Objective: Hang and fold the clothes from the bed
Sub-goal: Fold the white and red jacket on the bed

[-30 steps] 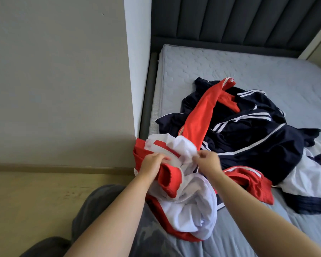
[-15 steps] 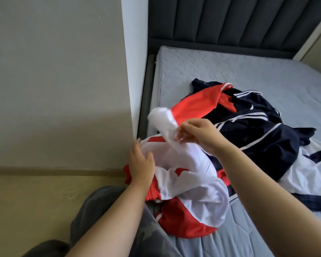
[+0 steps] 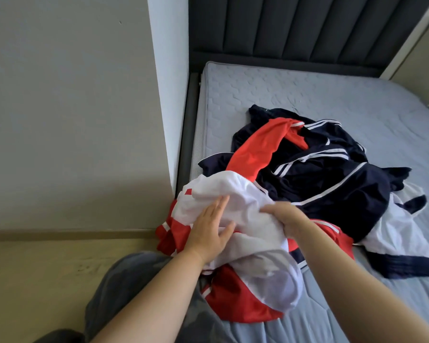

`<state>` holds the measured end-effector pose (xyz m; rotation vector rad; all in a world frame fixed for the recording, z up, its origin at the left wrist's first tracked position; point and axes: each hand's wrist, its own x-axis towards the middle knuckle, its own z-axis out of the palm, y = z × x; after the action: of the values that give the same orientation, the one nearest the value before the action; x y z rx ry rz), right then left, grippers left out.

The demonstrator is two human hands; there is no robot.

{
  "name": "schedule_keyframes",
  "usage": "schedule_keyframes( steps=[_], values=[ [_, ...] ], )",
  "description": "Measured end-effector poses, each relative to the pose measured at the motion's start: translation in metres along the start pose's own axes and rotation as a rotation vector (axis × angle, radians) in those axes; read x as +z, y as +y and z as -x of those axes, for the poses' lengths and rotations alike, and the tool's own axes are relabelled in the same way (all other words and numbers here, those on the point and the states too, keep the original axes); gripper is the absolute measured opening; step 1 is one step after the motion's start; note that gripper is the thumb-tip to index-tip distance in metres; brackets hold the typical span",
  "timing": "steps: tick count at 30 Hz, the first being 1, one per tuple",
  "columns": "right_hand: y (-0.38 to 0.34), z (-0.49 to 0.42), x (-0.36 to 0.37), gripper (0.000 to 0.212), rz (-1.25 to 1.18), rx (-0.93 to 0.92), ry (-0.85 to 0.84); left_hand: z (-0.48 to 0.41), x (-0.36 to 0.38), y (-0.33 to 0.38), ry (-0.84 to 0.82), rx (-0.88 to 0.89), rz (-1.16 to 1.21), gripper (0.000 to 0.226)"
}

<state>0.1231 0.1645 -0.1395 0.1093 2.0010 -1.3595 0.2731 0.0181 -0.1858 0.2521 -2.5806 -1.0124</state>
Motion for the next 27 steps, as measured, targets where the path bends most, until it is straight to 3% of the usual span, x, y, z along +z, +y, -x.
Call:
schedule_keyframes(
  steps=[3,5,7,8,10,11,12,13,14,16,17,19,21,24,27],
  values=[
    [-0.036,0.012,0.005,0.016,-0.089,-0.5,0.463,0.0,0.001,-0.005,-0.004,-0.153,0.123,0.059],
    [-0.062,0.032,0.019,0.012,-0.017,-0.796,0.592,0.0,0.0,-0.006,-0.007,-0.326,0.324,0.054],
    [-0.081,0.05,0.038,0.011,0.188,-1.049,0.466,-0.005,-0.005,-0.004,0.114,-0.443,0.561,0.048],
    [-0.084,0.055,0.045,0.01,0.378,-1.107,0.282,-0.008,-0.01,-0.003,0.236,-0.478,0.648,0.045],
    [-0.083,0.058,0.055,0.025,0.776,-0.926,-0.252,-0.011,-0.022,-0.004,0.542,-0.536,0.662,0.046],
    [-0.077,0.056,0.057,0.031,0.853,-0.756,-0.455,-0.011,-0.029,-0.005,0.665,-0.558,0.606,0.051],
    [-0.068,0.052,0.058,0.032,0.815,-0.623,-0.547,-0.011,-0.035,-0.006,0.748,-0.564,0.517,0.059],
    [-0.058,0.043,0.057,0.03,0.75,-0.577,-0.496,-0.01,-0.04,-0.006,0.782,-0.537,0.416,0.066],
    [-0.049,0.033,0.056,0.027,0.7,-0.604,-0.337,-0.008,-0.042,-0.003,0.768,-0.466,0.319,0.07],
    [-0.03,0.014,0.052,0.019,0.692,-0.626,0.031,-0.008,-0.038,0.004,0.623,-0.253,0.13,0.065],
    [-0.02,0.007,0.049,0.014,0.692,-0.578,0.119,-0.009,-0.032,0.003,0.525,-0.161,0.037,0.056],
    [0.0,0.0,0.044,0.019,0.701,-0.419,0.081,-0.009,-0.019,-0.002,0.283,-0.136,-0.057,0.04],
    [0.021,-0.002,0.043,0.028,0.703,-0.278,-0.014,-0.006,-0.011,-0.008,0.086,-0.233,-0.049,0.05],
    [0.043,0.002,0.045,0.025,0.561,-0.208,-0.046,-0.004,-0.009,-0.018,0.103,-0.395,0.004,0.053],
    [0.045,0.003,0.047,0.009,0.439,-0.268,-0.006,-0.008,-0.015,-0.017,0.263,-0.544,0.039,0.041]
  ],
)
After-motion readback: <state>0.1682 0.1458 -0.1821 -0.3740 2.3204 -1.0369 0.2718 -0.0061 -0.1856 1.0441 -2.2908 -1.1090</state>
